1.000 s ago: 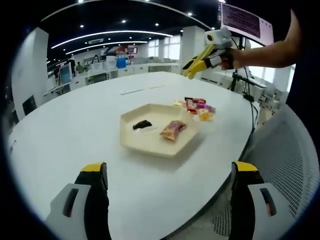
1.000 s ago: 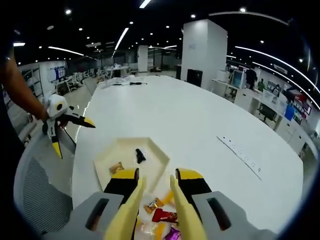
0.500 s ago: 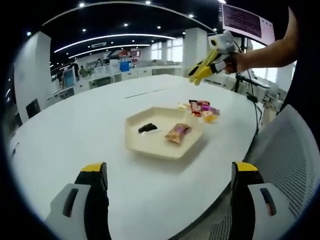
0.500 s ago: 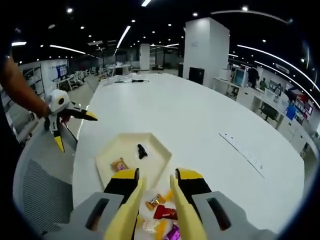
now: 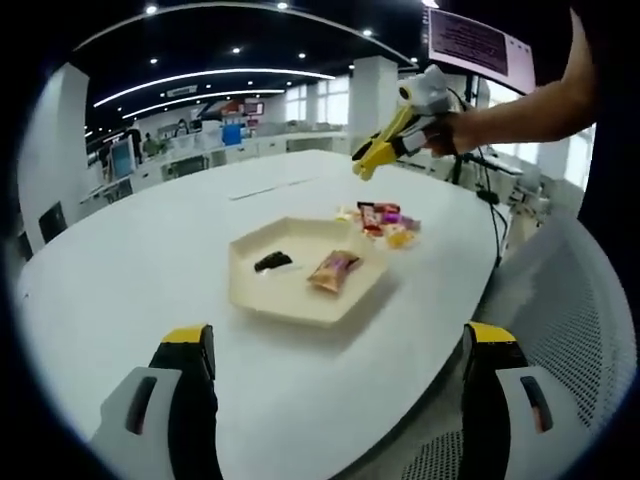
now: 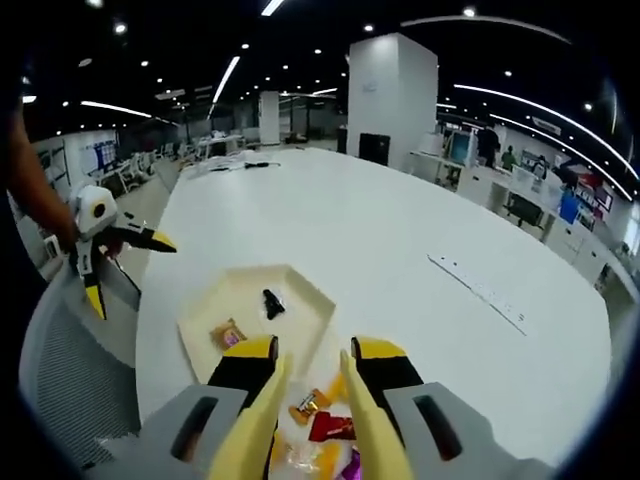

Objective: Place the target food into the container with the food tongs after gripping and lifting it, then release it inside without dropping or visibly crushing the food.

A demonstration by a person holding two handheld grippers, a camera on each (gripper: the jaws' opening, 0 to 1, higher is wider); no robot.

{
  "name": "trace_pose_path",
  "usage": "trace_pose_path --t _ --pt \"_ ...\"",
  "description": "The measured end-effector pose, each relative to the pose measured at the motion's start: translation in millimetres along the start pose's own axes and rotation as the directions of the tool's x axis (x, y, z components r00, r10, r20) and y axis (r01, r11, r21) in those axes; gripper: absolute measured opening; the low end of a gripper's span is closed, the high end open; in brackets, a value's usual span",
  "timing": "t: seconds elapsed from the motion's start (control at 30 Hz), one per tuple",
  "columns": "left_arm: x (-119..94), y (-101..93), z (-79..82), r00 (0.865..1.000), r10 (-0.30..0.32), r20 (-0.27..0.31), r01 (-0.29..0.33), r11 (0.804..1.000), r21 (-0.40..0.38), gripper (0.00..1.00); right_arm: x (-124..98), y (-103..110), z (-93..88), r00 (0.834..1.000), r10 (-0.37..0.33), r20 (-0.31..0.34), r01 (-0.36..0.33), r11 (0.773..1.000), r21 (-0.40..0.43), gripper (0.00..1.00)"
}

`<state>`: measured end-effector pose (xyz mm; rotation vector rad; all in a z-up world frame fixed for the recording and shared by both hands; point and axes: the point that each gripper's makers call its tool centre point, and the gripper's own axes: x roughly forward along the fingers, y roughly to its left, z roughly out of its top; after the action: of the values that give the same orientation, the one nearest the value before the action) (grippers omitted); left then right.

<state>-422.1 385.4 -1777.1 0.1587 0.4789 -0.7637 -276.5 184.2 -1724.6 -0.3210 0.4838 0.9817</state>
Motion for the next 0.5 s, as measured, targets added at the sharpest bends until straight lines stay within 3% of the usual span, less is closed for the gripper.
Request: trace_pose_path --t 0.07,0.3,0.37,0.5 --pt "1 0.7 -3.9 1.000 0.005 -0.021 -0.005 1.000 0.007 0.99 -1 -3 -5.6 1.000 -0.009 -0.006 0.009 1.000 -0.008 0.28" --pt "-1 0.7 3.9 1.000 0.006 0.019 -0.006 1.000 0.003 0.99 3 -2 -17.1 1.000 -0.029 -0.005 0.029 1.000 -0.003 0.28" --pt "1 -0.6 -1.1 1.000 -0.002 -0.006 0.002 1.000 0.009 0.99 8 0 -21.8 1.000 -0.029 -0.004 0.029 1.000 -0.004 0.28" --pt "-1 4.2 1.7 1.000 0.024 0.007 -0.024 1.000 0.007 0.99 17 1 -32.5 0.999 -0.029 -0.016 0.029 0.999 -0.018 0.28"
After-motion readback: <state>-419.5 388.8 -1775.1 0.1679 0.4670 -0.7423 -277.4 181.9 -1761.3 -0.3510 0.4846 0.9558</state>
